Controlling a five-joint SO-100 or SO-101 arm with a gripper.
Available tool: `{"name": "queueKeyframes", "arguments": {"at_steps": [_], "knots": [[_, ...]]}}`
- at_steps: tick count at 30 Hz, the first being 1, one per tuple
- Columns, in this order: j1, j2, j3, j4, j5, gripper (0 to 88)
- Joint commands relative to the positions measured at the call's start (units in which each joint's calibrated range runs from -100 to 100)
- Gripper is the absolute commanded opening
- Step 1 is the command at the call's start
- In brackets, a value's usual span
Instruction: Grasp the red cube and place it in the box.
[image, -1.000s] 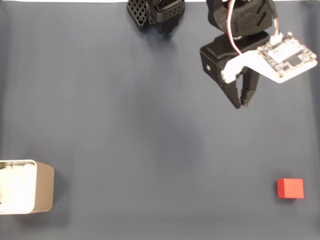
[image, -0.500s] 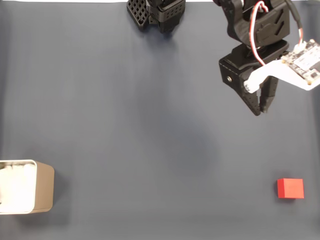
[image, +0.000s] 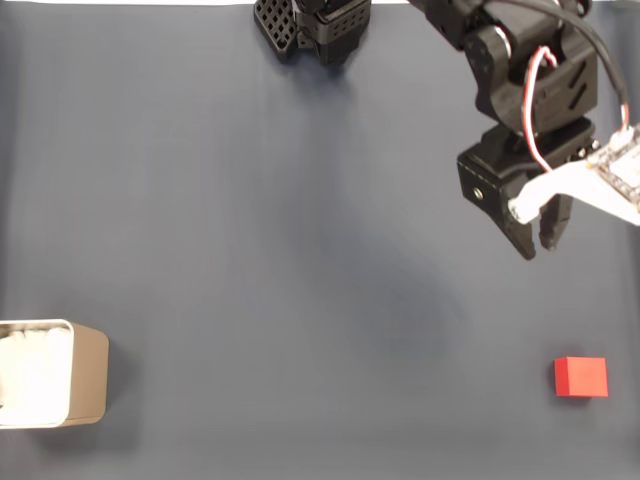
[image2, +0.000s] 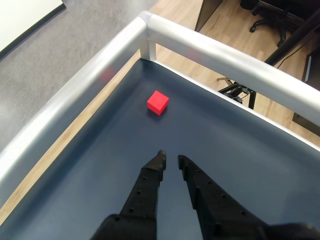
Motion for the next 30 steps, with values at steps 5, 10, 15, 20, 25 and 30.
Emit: {"name": "queueKeyframes", "arguments": {"at_steps": [5, 10, 15, 20, 25, 30], "knots": [[-1.19, 2.31, -3.93, -2.85, 0.29, 10.0], [-1.26, 4.39, -5.21, -3.75, 0.2, 11.9], [-1.26, 6.99, -7.13, -4.49, 0.1, 13.1], [-1.26, 9.42, -8.59, -4.73, 0.1, 14.8], [-1.12, 11.67, -9.86, -5.8, 0.1, 17.2], [-0.76, 13.32, -10.05, -8.18, 0.34, 20.1]]}}
